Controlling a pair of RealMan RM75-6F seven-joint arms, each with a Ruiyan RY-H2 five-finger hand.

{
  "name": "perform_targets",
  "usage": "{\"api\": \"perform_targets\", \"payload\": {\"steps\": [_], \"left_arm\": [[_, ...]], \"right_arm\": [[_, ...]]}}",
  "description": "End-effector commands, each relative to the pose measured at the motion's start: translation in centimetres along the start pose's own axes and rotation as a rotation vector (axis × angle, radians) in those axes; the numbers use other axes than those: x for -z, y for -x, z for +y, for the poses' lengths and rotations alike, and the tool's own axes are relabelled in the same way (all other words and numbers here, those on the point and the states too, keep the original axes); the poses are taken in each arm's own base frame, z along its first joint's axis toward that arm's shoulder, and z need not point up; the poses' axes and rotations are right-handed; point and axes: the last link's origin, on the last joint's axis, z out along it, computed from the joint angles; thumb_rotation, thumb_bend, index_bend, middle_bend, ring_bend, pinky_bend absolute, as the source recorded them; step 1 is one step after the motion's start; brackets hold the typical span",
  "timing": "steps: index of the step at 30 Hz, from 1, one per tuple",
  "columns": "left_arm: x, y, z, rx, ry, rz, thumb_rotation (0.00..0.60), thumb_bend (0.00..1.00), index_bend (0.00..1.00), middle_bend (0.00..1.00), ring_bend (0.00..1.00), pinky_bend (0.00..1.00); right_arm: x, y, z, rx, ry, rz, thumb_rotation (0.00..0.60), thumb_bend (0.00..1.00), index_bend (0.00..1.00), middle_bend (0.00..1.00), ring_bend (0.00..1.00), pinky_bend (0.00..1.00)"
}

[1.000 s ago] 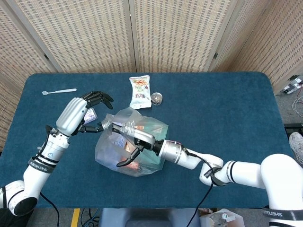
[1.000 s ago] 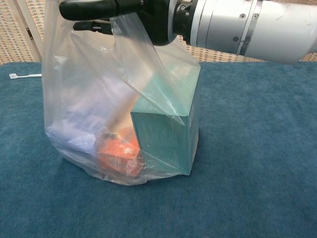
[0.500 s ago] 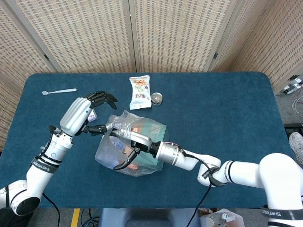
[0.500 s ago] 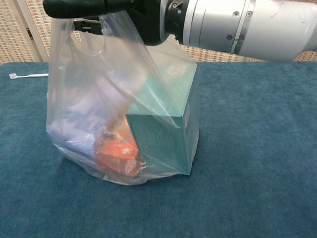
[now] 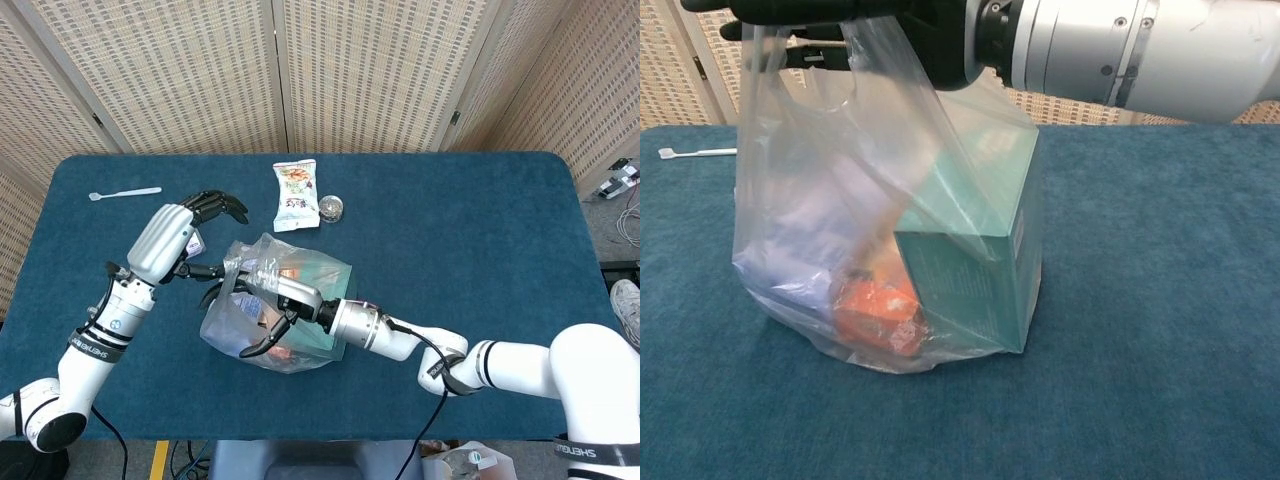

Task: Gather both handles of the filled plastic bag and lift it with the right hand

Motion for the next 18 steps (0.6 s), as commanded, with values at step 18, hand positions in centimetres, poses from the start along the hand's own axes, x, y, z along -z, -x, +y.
{"api": "perform_targets", "payload": {"steps": [18], "left_arm": [[1.3, -1.2, -2.8, -0.140, -0.165, 0.004, 0.600, 0.01, 0.18, 0.18, 0.11, 0.19]], "right_arm": [[-0.1, -1.1, 0.2, -0.093, 0.025, 0.056, 0.600, 0.01, 0.44, 0.53, 0.42, 0.40]]}}
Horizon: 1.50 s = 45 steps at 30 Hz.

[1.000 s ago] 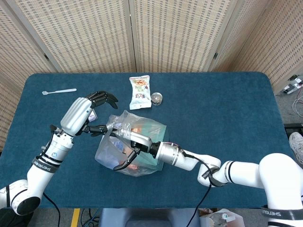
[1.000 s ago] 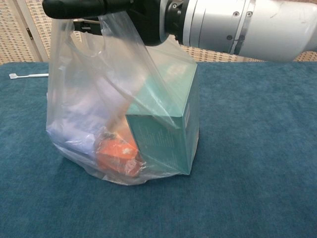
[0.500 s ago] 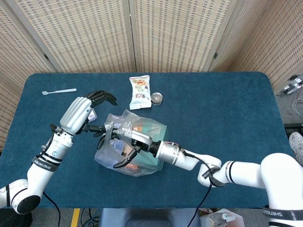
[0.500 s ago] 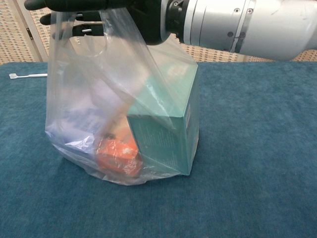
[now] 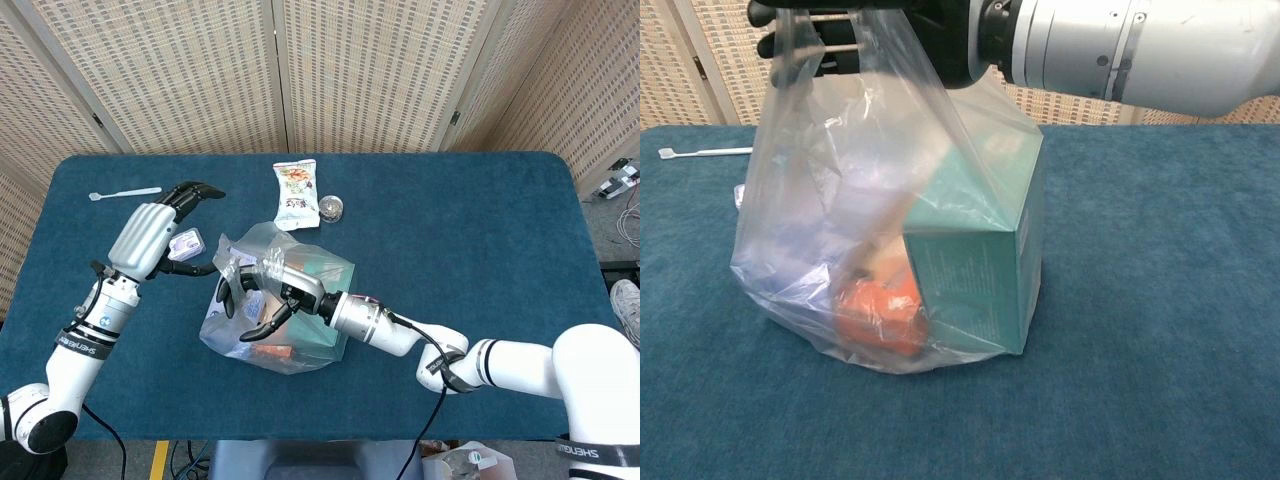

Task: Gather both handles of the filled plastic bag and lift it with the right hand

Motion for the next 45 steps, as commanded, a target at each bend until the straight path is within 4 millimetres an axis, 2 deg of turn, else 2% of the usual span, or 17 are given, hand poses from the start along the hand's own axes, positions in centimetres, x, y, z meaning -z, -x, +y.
{"api": "perform_targets", "payload": {"steps": [1, 11, 17, 31, 42, 45], "left_arm": [[0.4, -0.5, -0.7, -0.012, -0.049, 0.000, 0.600, 0.00, 0.18, 0.18, 0.11, 0.19], [1.8, -3.0, -2.3, -0.002, -0.145, 0.052, 0.600, 0.00, 0.18, 0.16, 0.11, 0.19], [3.2, -4.9, -4.1, -0.028, -0.189, 0.122, 0.600, 0.00, 0.18, 0.16, 0.11, 0.19], [6.1, -4.9, -5.2, -0.058, -0.196, 0.138, 0.600, 0.00, 0.18, 0.16, 0.11, 0.19], [7.2, -4.7, -5.8, -0.052, -0.207, 0.141, 0.600, 0.00, 0.18, 0.16, 0.11, 0.19], [7.5, -4.6, -5.9, -0.050, -0.209, 0.140, 0.600, 0.00, 0.18, 0.16, 0.11, 0.19]], "right_arm": [[0.0, -0.1, 0.0, -0.016, -0.001, 0.002, 0.600, 0.01, 0.44, 0.53, 0.42, 0.40], [-0.2, -0.2, 0.0, -0.063, -0.002, 0.004, 0.600, 0.01, 0.47, 0.55, 0.44, 0.44], [-0.4, -0.4, -0.2, -0.188, -0.028, 0.018, 0.600, 0.01, 0.47, 0.55, 0.46, 0.44], [-1.2, -1.5, -0.5, -0.529, -0.062, -0.002, 0.600, 0.01, 0.48, 0.55, 0.46, 0.45], [-1.9, -2.0, -0.8, -0.631, -0.052, 0.015, 0.600, 0.01, 0.48, 0.55, 0.46, 0.49], [-2.2, -2.0, -0.9, -0.662, -0.056, 0.020, 0.600, 0.01, 0.48, 0.56, 0.47, 0.54]]}}
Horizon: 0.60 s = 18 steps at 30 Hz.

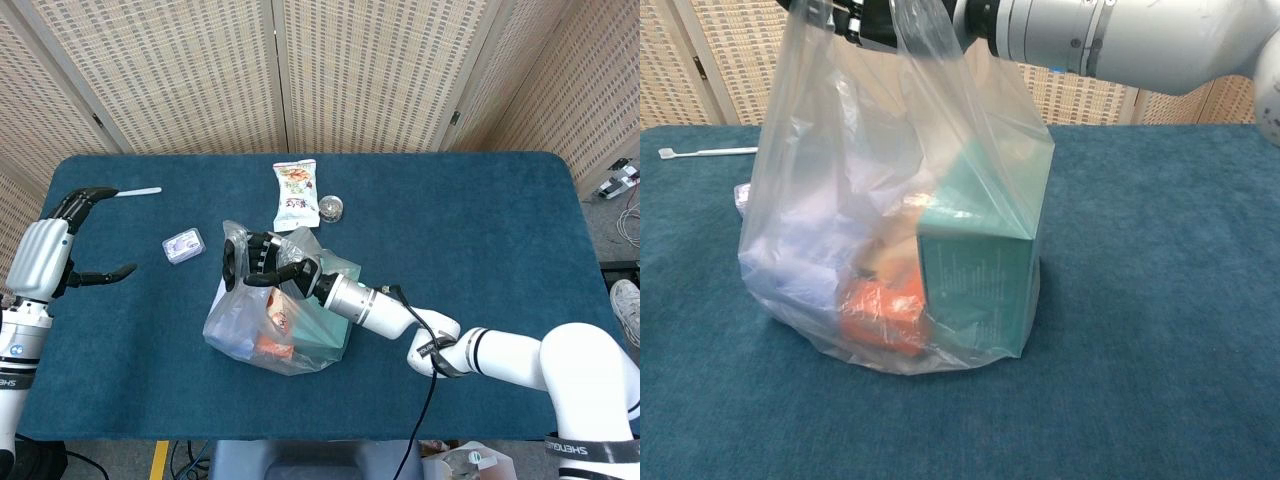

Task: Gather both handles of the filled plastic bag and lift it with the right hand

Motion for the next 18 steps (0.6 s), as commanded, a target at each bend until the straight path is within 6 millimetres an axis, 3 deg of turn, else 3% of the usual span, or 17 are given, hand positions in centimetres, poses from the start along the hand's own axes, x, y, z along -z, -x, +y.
{"api": "perform_targets", "payload": {"steps": [1, 9, 18], "left_arm": [[0.4, 0.0, -0.2, 0.002, -0.002, 0.002, 0.600, 0.00, 0.18, 0.16, 0.11, 0.19], [0.8, 0.0, -0.6, -0.014, -0.006, 0.016, 0.600, 0.00, 0.18, 0.16, 0.11, 0.19], [1.1, 0.4, -0.6, -0.027, 0.004, 0.024, 0.600, 0.00, 0.18, 0.16, 0.11, 0.19]], "right_arm": [[-0.4, 0.2, -0.1, -0.036, -0.002, 0.007, 0.600, 0.01, 0.49, 0.56, 0.48, 0.56], [-1.2, 1.3, -1.1, -0.065, -0.020, 0.023, 0.600, 0.06, 0.56, 0.62, 0.54, 0.62], [-2.1, 2.3, -2.5, -0.090, -0.047, 0.055, 0.600, 0.25, 0.70, 0.74, 0.67, 0.75]]}}
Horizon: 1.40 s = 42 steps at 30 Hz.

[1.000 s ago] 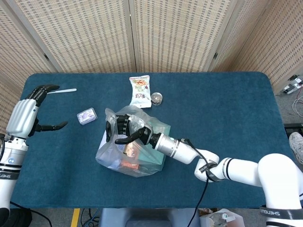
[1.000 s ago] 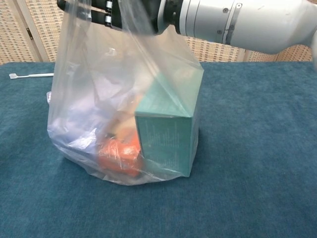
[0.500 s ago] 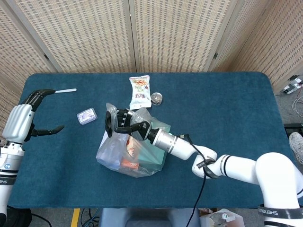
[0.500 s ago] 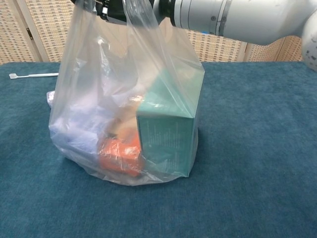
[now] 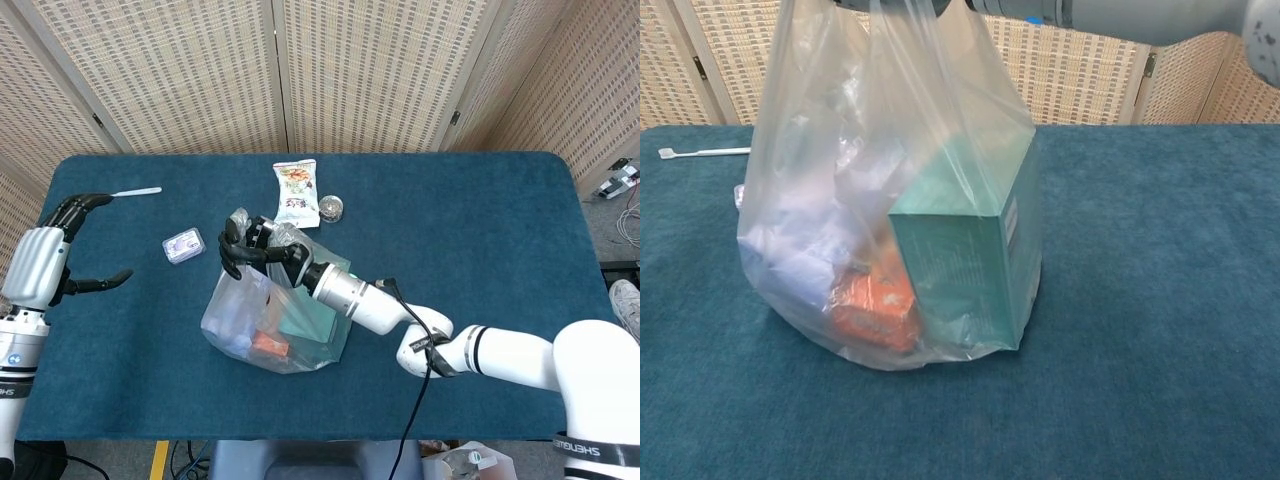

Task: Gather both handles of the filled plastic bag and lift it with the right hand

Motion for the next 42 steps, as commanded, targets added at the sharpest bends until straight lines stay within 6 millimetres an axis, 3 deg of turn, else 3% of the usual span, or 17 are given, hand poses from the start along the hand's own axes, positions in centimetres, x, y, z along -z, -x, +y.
{"api": "perform_targets", "payload": {"steps": [1, 22, 30, 36, 42], "left_arm": [[0.0, 0.1, -0.1, -0.003, -0.001, 0.004, 0.600, 0.00, 0.18, 0.16, 0.11, 0.19], [0.0, 0.2, -0.3, -0.008, 0.002, 0.015, 0.600, 0.00, 0.18, 0.16, 0.11, 0.19], [0.3, 0.6, -0.6, -0.013, -0.007, 0.007, 0.600, 0.00, 0.18, 0.16, 0.11, 0.19], [1.2, 1.3, -2.5, -0.050, -0.062, -0.018, 0.600, 0.00, 0.18, 0.16, 0.11, 0.19], [3.3, 3.3, -5.5, -0.122, -0.140, -0.067, 0.600, 0.00, 0.18, 0.16, 0.11, 0.17]], "right_arm": [[-0.4, 0.6, -0.6, 0.001, -0.009, 0.005, 0.600, 0.26, 0.70, 0.74, 0.68, 0.76], [-2.0, 5.6, -3.4, 0.034, -0.042, -0.082, 0.600, 0.31, 0.74, 0.78, 0.72, 0.78], [-2.0, 6.6, -3.9, 0.040, -0.048, -0.094, 0.600, 0.31, 0.74, 0.78, 0.72, 0.78], [-1.8, 6.9, -4.1, 0.048, -0.051, -0.095, 0.600, 0.31, 0.74, 0.78, 0.72, 0.78], [-1.5, 7.1, -4.4, 0.048, -0.062, -0.096, 0.600, 0.31, 0.74, 0.78, 0.72, 0.78]]}}
